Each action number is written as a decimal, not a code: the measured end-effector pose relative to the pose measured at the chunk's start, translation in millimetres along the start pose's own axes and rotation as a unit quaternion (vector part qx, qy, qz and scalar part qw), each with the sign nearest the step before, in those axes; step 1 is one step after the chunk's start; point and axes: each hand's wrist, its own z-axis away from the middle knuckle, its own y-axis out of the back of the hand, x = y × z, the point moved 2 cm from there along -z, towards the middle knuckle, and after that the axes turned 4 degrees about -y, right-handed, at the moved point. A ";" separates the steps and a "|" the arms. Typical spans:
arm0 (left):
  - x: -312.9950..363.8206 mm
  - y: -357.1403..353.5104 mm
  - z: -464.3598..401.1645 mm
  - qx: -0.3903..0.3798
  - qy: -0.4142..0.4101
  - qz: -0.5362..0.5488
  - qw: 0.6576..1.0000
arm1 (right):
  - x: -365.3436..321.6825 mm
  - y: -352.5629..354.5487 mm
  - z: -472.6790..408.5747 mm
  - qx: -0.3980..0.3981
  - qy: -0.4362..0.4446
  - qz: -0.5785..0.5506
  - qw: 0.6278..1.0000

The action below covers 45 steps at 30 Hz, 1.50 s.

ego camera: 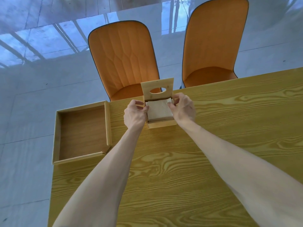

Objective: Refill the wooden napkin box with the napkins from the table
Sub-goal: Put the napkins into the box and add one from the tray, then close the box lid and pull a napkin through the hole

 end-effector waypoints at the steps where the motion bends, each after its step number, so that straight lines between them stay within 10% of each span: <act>1: -0.1 -0.2 -0.7 -0.002 -0.001 0.000 1.000 | 0.6 0.0 -1.1 -0.003 -0.002 -0.004 1.000; 13: 49.7 29.4 -18.6 -0.079 0.128 0.190 0.970 | -36.2 44.7 -36.0 -0.174 -0.212 -0.297 0.915; 45: -13.8 13.8 40.8 -0.152 0.024 0.129 0.980 | 30.8 22.7 21.7 -0.200 -0.107 -0.240 0.944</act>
